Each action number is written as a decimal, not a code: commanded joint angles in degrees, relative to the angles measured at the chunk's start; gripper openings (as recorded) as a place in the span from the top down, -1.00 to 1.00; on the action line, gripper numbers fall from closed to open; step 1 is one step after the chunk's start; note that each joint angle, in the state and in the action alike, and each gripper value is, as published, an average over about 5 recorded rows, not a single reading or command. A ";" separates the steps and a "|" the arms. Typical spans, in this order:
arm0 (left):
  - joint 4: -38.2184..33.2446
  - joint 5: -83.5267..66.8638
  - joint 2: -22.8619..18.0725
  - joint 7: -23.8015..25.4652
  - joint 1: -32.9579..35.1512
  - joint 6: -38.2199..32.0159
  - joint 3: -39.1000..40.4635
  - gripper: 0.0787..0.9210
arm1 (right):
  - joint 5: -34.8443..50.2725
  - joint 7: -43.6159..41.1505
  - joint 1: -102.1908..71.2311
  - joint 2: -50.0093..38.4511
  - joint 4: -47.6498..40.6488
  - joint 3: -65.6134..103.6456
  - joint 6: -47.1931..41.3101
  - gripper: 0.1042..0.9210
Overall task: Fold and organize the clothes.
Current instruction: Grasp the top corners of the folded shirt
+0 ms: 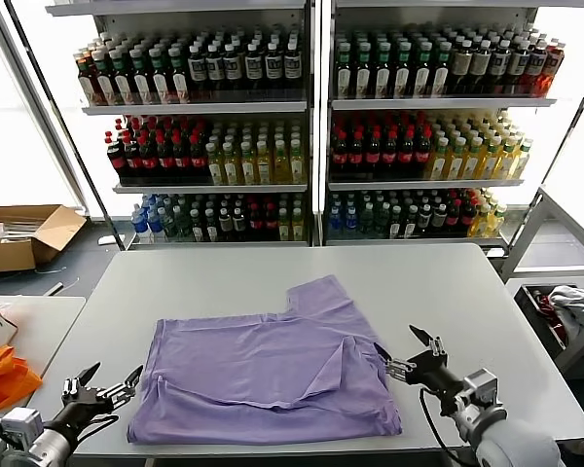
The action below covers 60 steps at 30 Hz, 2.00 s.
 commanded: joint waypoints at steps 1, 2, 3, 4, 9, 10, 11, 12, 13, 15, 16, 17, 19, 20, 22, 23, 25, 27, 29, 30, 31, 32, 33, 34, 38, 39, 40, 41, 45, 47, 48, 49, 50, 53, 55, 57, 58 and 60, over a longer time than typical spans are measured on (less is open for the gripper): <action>8.97 -2.16 9.50 1.36 -7.36 -0.06 5.12 -0.77 | 2.37 -7.15 24.56 1.01 -17.49 -9.79 -6.15 -0.76; 9.76 -2.57 9.95 1.53 -8.24 -0.14 5.69 -0.77 | 2.37 -7.36 25.97 1.55 -18.72 -11.16 -6.39 -0.76; 10.49 -2.97 10.32 1.61 -9.26 -0.20 6.36 -0.77 | 2.38 -7.51 27.49 2.17 -20.07 -12.57 -6.61 -0.76; 11.09 -3.28 10.56 1.65 -10.22 -0.20 7.03 -0.77 | 2.37 -7.64 29.11 2.80 -21.61 -14.01 -6.77 -0.76; 14.57 -3.45 11.15 1.55 -15.50 0.03 10.98 -0.77 | 2.29 -7.84 36.24 5.33 -28.70 -19.88 -6.60 -0.76; 15.47 -3.22 11.11 1.43 -16.31 0.06 11.67 -0.77 | 2.31 -7.81 37.29 5.77 -29.83 -20.76 -6.47 -0.76; 16.39 -3.01 11.00 1.29 -17.04 0.05 12.25 -0.77 | 2.33 -7.77 38.18 6.15 -30.80 -21.44 -6.36 -0.76; 17.21 -2.86 10.85 1.17 -17.58 -0.03 12.72 -0.77 | 2.36 -7.68 38.95 6.58 -31.80 -22.09 -6.25 -0.76; 18.04 -2.76 10.68 1.09 -18.11 -0.18 13.07 -0.77 | 2.38 -7.56 39.61 6.99 -32.68 -22.54 -6.16 -0.76; 19.13 -2.94 10.44 0.98 -18.96 -0.48 13.38 -0.77 | 2.36 -7.32 40.59 7.75 -34.20 -23.14 -6.15 -0.76; 19.50 -3.21 10.37 0.97 -19.39 -0.61 13.46 -0.77 | 2.31 -7.21 41.00 8.24 -35.07 -23.27 -6.19 -0.76; 19.76 -3.49 10.32 0.95 -19.79 -0.68 13.51 -0.77 | 2.25 -7.13 41.29 8.65 -35.74 -23.28 -6.24 -0.76; 20.07 -3.93 10.19 0.80 -20.59 -0.62 13.76 -0.77 | 2.11 -6.84 41.90 9.66 -37.33 -23.23 -6.39 -0.76; 20.24 -4.05 10.11 0.74 -20.99 -0.61 13.96 -0.77 | 2.04 -6.61 42.20 10.23 -38.17 -23.20 -6.45 -0.76; 20.73 -4.06 9.79 0.57 -21.96 -0.60 14.58 -0.77 | 1.89 -6.18 42.74 11.24 -39.74 -23.28 -6.55 -0.76; 21.05 -4.06 9.62 0.54 -22.51 -0.65 14.94 -0.77 | 1.69 -6.01 42.96 11.68 -40.44 -23.36 -6.55 -0.76; 21.84 -4.07 9.23 0.53 -23.90 -0.79 15.78 -0.77 | 1.24 -5.73 43.35 12.54 -41.80 -23.50 -6.58 -0.76; 22.59 -4.05 9.00 0.53 -25.27 -0.88 16.64 -0.77 | 0.88 -5.46 43.57 13.31 -42.69 -23.50 -6.64 -0.76; 23.19 -4.03 8.92 0.53 -26.41 -0.90 17.53 -0.77 | 0.76 -5.22 43.58 13.83 -43.13 -23.56 -6.79 -0.76; 23.39 -4.02 8.94 0.55 -26.81 -0.92 18.00 -0.77 | 0.65 -5.12 43.53 14.04 -43.25 -23.65 -6.85 -0.76; 23.56 -4.02 8.97 0.58 -27.15 -0.94 18.47 -0.77 | 0.53 -5.00 43.45 14.19 -43.33 -23.78 -6.92 -0.76; 23.64 -4.03 8.99 0.62 -27.39 -0.98 18.86 -0.77 | 0.39 -4.90 43.36 14.33 -43.38 -23.89 -6.95 -0.76; 23.69 -4.03 9.00 0.68 -27.57 -1.02 19.21 -0.77 | 0.21 -4.78 43.25 14.53 -43.48 -23.93 -6.98 -0.76; 23.72 -4.06 8.98 0.76 -27.75 -1.05 19.53 -0.77 | 0.01 -4.65 43.13 14.75 -43.58 -23.90 -7.01 -0.76; 24.18 -4.18 8.80 1.50 -28.31 -1.11 20.51 -0.77 | -0.99 -4.42 42.48 15.65 -43.87 -23.24 -7.13 -0.76; 24.44 -4.19 8.78 1.74 -28.44 -1.16 20.81 -0.77 | -1.17 -4.39 42.25 15.80 -43.83 -23.11 -7.14 -0.76; 24.76 -4.18 8.78 1.95 -28.57 -1.24 21.16 -0.77 | -1.29 -4.28 42.00 15.92 -43.75 -23.07 -7.14 -0.76; 25.08 -4.17 8.78 2.15 -28.72 -1.32 21.54 -0.77 | -1.37 -4.16 41.76 15.98 -43.69 -23.10 -7.14 -0.76; 26.26 -4.14 8.52 2.70 -29.84 -1.18 23.20 -0.74 | -1.62 -3.54 40.79 16.12 -43.08 -23.62 -7.17 -0.73; 27.14 -4.12 8.26 2.78 -30.81 -0.91 24.21 -0.68 | -1.59 -3.24 40.26 16.17 -42.37 -23.63 -7.34 -0.65; 27.61 -4.12 8.15 2.81 -31.26 -0.80 24.66 -0.62 | -1.46 -3.15 39.97 16.16 -41.96 -23.53 -7.46 -0.59; 28.09 -4.12 8.09 2.93 -31.62 -0.75 25.06 -0.57 | -1.20 -3.15 39.72 16.10 -41.52 -23.39 -7.59 -0.52; 28.53 -4.12 8.06 3.11 -31.91 -0.65 25.40 -0.51 | -0.81 -3.19 39.45 15.97 -41.06 -23.22 -7.70 -0.45; 29.36 -4.06 8.08 3.85 -32.19 -0.28 25.88 -0.30 | 0.32 -3.36 38.89 15.44 -39.95 -22.92 -7.85 -0.24; 29.60 -4.03 8.04 4.20 -32.21 -0.22 26.01 -0.16 | 0.71 -3.52 38.62 15.01 -39.42 -22.96 -7.83 -0.09; 29.74 -4.05 8.04 4.50 -32.28 -0.28 26.15 -0.01 | 1.12 -3.65 38.26 14.65 -38.80 -22.83 -7.80 0.03; 29.79 -4.04 8.09 4.59 -32.36 -0.35 26.25 0.05 | 1.37 -3.68 37.99 14.54 -38.42 -22.64 -7.80 0.12; 29.85 -4.06 8.28 4.78 -32.58 -0.48 26.46 0.19 | 2.14 -3.69 37.13 14.23 -37.20 -22.10 -7.82 0.25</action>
